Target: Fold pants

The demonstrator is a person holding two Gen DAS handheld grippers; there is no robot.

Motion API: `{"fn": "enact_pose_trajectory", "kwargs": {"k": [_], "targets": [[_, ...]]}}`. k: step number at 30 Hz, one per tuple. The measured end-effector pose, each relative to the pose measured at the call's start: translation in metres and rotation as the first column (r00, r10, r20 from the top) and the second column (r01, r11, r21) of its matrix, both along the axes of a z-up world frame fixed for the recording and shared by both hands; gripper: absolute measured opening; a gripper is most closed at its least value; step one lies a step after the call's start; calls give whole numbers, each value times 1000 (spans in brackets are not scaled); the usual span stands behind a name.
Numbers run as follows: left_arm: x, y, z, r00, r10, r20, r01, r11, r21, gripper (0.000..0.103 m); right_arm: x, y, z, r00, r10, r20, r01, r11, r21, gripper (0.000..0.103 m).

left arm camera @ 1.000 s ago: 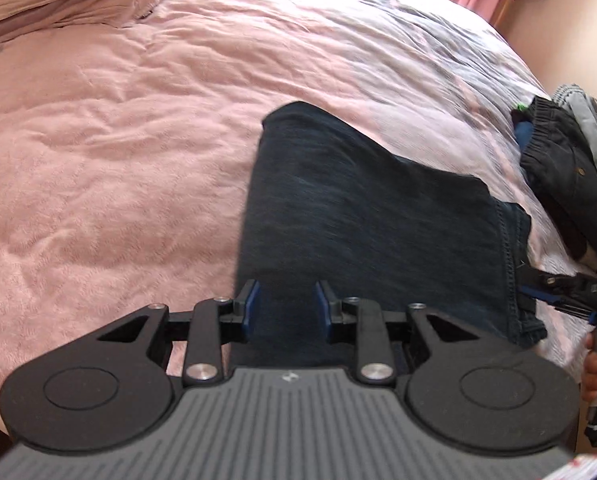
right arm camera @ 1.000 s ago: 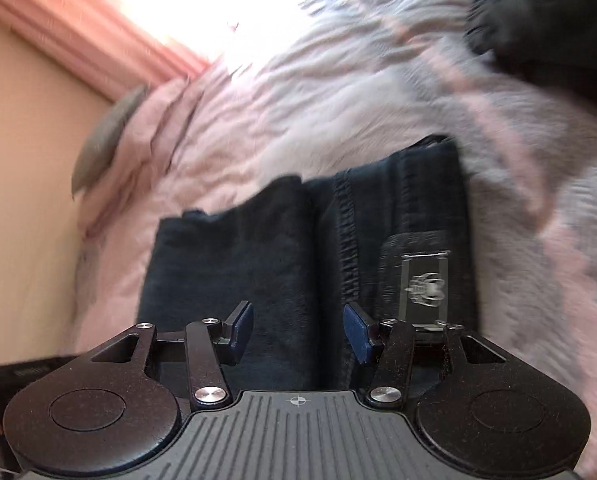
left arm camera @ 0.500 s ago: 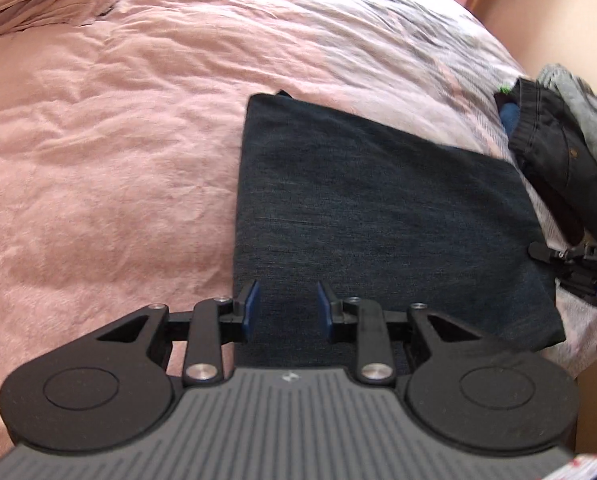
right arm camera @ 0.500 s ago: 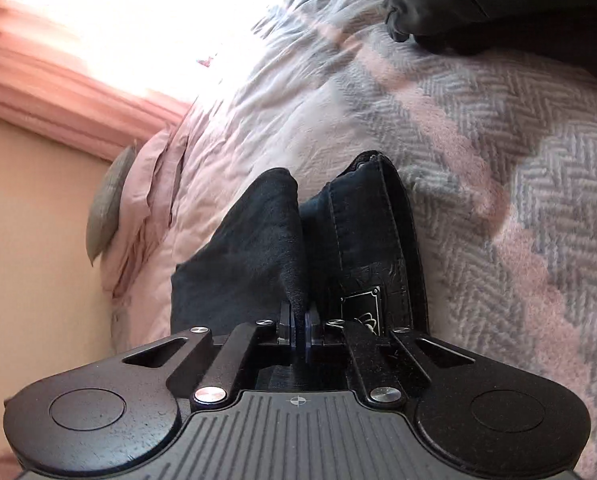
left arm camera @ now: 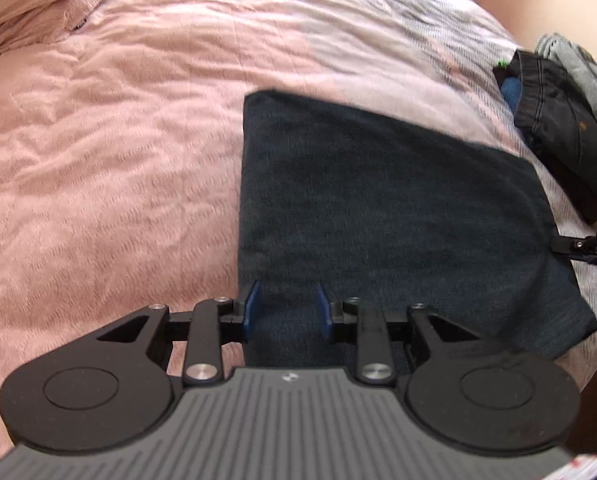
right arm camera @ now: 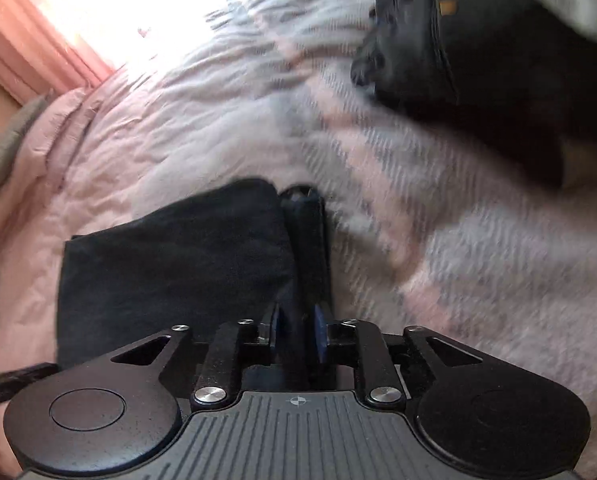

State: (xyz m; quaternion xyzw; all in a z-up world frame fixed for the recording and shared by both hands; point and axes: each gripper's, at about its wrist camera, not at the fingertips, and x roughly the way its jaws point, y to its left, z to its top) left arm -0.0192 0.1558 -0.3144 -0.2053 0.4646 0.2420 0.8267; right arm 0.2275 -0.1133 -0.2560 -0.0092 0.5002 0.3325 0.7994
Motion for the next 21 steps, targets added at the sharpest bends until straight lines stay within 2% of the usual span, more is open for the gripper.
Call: {"fn": "enact_pose_trajectory", "kwargs": {"k": [3, 5, 8, 11, 12, 14, 15, 18, 21], "targets": [[10, 15, 8, 1000, 0, 18, 0, 999, 43, 25, -14, 18, 30, 972, 12, 234, 1, 998, -58, 18], [24, 23, 10, 1000, -20, 21, 19, 997, 79, 25, -19, 40, 34, 948, 85, 306, -81, 996, -25, 18], [51, 32, 11, 996, -61, 65, 52, 990, 128, 24, -23, 76, 15, 924, 176, 338, -174, 984, -37, 17], [82, 42, 1, 989, -100, 108, 81, 983, 166, 25, -11, 98, -32, 909, 211, 358, -175, 976, -131, 17], [92, 46, -7, 989, -105, 100, 87, 982, 168, 25, -3, 97, -46, 911, 201, 360, -162, 977, -136, 17], [107, 54, -26, 993, -104, 53, 95, 983, 159, 29, 7, 87, -58, 921, 186, 342, -166, 982, -86, 17], [109, 55, -32, 994, -104, 35, 98, 983, 158, 29, 10, 81, -55, 928, 179, 328, -164, 984, -73, 17], [92, 51, -19, 996, -86, 27, 80, 982, 173, 27, 9, 68, -27, 935, 151, 322, -109, 984, -144, 17], [53, 38, 2, 1000, -30, 2, 29, 992, 122, 25, -16, 33, 13, 945, 146, 293, -129, 989, -75, 18]]}}
